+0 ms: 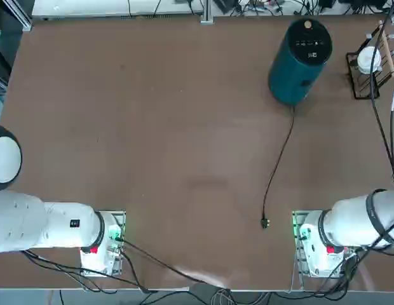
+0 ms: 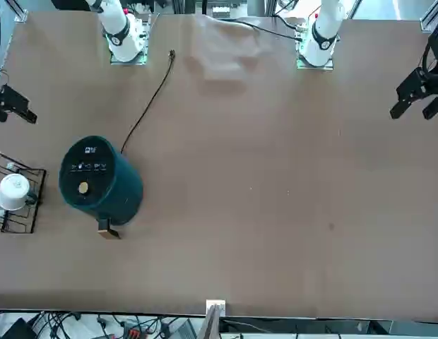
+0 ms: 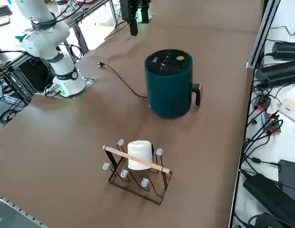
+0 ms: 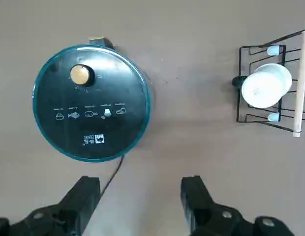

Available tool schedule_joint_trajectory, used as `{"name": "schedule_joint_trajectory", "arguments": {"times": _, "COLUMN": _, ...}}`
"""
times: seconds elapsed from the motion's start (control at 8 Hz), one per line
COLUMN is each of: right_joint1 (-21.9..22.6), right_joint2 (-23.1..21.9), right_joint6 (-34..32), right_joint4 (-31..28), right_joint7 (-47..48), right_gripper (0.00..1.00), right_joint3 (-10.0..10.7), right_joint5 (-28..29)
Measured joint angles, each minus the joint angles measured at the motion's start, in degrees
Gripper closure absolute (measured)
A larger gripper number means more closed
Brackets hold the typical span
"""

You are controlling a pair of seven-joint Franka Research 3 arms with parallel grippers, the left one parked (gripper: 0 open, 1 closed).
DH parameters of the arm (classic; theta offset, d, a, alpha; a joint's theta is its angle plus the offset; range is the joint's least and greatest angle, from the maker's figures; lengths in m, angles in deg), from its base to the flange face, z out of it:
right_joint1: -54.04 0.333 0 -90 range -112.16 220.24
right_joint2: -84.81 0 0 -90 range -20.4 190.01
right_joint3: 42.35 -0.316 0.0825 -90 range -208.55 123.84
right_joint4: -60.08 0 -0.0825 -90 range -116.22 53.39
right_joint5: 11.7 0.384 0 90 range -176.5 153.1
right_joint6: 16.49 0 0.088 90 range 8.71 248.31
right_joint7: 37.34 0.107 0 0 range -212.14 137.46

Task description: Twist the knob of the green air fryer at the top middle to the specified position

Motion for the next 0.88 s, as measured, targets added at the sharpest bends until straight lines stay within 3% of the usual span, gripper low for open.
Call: {"name": "schedule_joint_trajectory", "arguments": {"times": 0.88, "right_joint1": -0.1, "right_joint2": 0.2, "right_joint6": -0.1, "right_joint4": -0.1, "right_joint7": -0.6, "right_gripper": 0.0, "right_joint3": 0.0, "right_joint5": 0.0}}
